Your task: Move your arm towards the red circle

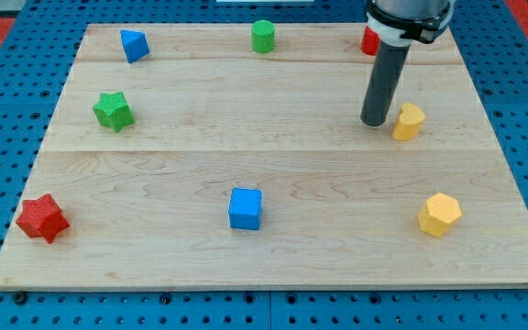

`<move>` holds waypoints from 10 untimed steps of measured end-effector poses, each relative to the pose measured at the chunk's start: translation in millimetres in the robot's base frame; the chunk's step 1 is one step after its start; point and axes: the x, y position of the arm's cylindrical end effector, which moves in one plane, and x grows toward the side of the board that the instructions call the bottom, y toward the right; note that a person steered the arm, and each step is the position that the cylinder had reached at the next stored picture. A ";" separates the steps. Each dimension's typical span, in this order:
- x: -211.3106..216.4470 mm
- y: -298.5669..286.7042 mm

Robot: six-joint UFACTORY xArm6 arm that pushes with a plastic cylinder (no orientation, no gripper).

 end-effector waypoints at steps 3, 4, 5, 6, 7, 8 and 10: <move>0.4 -15.1; -8.3 -15.3; -31.2 -16.1; -50.1 -16.1; -79.8 23.5; -67.6 34.3; -58.7 16.4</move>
